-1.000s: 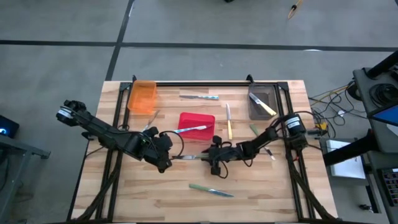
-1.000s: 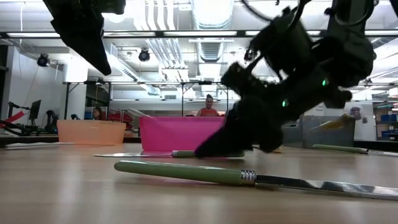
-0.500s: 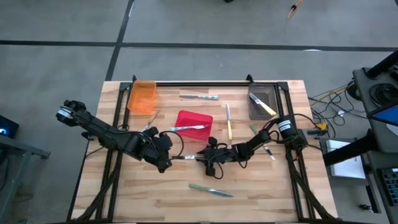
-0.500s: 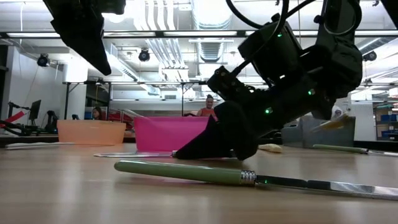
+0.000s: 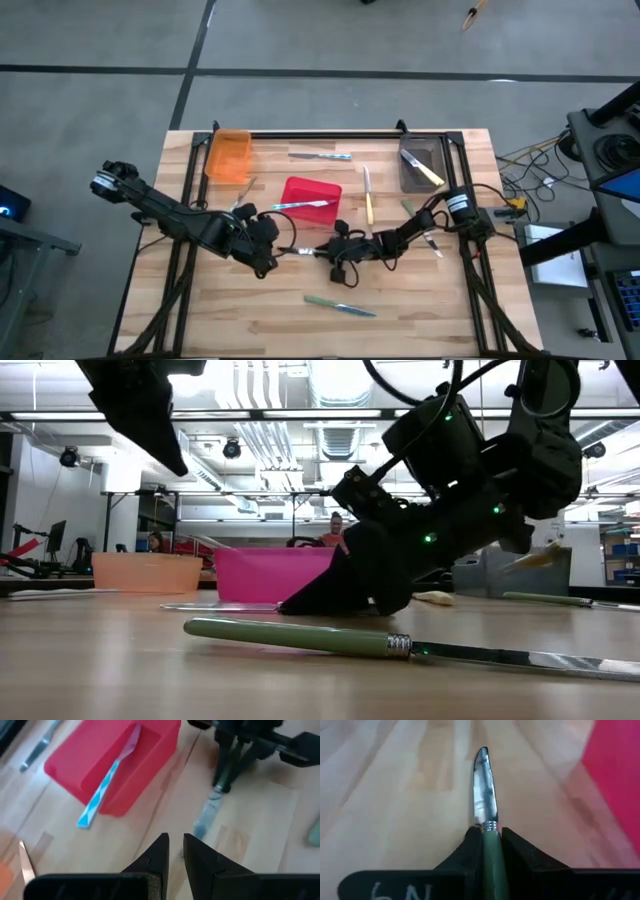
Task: Sort silverware by color (type)
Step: Put the middle green table knife into the orange bin
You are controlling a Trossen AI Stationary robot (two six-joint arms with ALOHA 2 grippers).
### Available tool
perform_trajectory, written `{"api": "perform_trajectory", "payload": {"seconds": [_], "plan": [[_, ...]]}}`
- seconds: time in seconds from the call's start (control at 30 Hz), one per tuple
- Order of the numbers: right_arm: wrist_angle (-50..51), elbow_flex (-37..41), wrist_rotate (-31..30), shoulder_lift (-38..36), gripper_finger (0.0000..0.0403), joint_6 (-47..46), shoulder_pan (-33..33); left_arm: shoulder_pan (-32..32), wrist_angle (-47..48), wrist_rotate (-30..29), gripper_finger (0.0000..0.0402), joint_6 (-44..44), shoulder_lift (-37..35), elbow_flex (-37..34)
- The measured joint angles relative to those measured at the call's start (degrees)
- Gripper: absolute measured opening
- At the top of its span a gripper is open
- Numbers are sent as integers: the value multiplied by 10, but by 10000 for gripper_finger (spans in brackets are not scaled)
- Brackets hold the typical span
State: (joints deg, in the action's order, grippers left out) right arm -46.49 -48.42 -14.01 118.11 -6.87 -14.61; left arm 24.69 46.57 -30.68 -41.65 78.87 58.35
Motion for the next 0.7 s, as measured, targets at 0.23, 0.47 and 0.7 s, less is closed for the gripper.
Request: {"api": "perform_trajectory", "payload": {"seconds": [0.23,0.47,0.7], "plan": [[55,46,19,-123,42,29,-28,0,-54,-13,39,81,-4,0],[65,104,-61,-269,42,74,-66,3,-141,-60,39,169,-16,1],[16,148,-116,-371,42,136,-112,8,-221,-31,39,272,-50,0]]}}
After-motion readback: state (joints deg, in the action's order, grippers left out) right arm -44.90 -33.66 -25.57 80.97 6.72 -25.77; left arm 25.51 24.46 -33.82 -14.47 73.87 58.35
